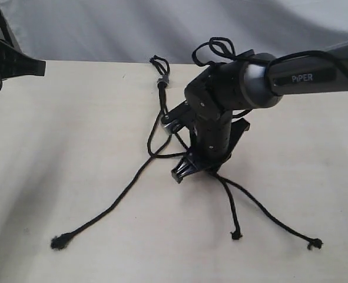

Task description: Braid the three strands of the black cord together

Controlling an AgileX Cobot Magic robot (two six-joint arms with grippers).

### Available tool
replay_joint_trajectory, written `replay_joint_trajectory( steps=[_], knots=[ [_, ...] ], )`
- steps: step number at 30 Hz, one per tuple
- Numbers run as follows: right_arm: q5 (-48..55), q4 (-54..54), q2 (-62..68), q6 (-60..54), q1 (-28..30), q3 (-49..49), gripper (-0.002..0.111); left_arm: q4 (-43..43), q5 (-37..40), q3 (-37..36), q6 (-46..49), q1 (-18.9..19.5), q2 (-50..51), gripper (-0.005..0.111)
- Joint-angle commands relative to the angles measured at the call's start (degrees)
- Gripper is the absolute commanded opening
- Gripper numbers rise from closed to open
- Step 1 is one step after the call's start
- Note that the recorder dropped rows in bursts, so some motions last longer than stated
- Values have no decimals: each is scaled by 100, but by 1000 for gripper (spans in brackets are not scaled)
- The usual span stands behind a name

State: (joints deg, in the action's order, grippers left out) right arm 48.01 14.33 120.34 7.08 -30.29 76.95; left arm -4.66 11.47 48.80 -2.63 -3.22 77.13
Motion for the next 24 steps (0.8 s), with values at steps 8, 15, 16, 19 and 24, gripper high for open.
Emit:
replay_joint_trajectory(
  steps=[8, 15, 16, 19, 24],
  knots=[
    [691, -1433, -683, -1615, -1046, 256, 2, 57, 31, -38, -41, 18, -42, 0],
    [710, -97, -948, -1590, -581, 495, 2, 57, 44, -38, -41, 18, -42, 0],
    [710, -1, -948, -1572, -496, 498, 2, 57, 44, -38, -41, 18, -42, 0],
    [680, 95, -934, -1529, -126, 498, 2, 57, 44, -38, -41, 18, -42, 0],
    [475, 74, -772, -1335, 308, 498, 2, 57, 44, -38, -41, 18, -42, 0]
  ],
)
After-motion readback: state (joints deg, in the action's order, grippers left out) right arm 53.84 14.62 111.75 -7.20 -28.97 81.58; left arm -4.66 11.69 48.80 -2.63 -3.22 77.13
